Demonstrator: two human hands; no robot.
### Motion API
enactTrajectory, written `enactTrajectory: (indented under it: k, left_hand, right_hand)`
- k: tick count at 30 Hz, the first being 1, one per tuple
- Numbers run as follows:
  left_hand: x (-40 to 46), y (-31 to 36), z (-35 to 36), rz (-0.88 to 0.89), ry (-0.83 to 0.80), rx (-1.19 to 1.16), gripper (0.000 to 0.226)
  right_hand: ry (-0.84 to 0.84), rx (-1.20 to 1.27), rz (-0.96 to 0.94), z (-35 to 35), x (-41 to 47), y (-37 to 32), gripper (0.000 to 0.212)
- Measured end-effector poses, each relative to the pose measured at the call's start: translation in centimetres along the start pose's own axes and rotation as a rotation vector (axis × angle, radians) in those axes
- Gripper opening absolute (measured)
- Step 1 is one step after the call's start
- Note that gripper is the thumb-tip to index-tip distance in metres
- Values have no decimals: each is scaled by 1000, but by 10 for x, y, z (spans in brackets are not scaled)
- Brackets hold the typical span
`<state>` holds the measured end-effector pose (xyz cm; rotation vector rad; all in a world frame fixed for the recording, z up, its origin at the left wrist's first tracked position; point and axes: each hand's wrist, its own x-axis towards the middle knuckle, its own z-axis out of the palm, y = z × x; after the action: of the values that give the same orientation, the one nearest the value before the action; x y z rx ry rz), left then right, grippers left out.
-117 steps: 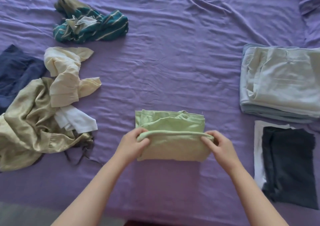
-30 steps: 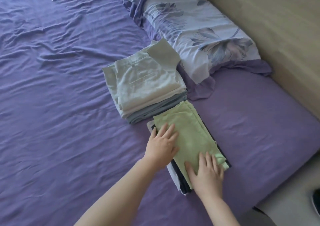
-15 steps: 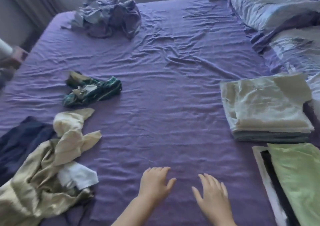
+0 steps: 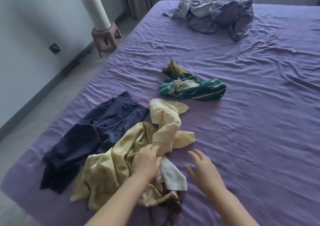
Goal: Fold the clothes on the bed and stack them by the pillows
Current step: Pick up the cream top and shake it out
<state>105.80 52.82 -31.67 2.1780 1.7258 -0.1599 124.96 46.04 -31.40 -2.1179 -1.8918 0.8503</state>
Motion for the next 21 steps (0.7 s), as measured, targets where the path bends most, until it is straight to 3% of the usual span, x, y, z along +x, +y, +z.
enactTrajectory:
  k: [5, 8, 13, 17, 21]
  left_hand:
    - [59, -18, -8, -93, -13, -227, 68]
    - [76, -9, -13, -72, 17, -391, 56]
    - [73, 31, -61, 76, 39, -1003, 42]
    - [62, 63, -129, 151, 64, -1189, 39]
    - [33, 99, -194, 234, -11, -1297, 48]
  right_hand:
    - [92, 112, -95, -6, 75, -36, 51]
    - [99, 123, -135, -5, 90, -38, 55]
    - [137, 302, -233, -30, 74, -38, 71]
    - [422, 538, -132, -86, 50, -46, 30]
    - [543, 599, -132, -174, 21, -51, 25]
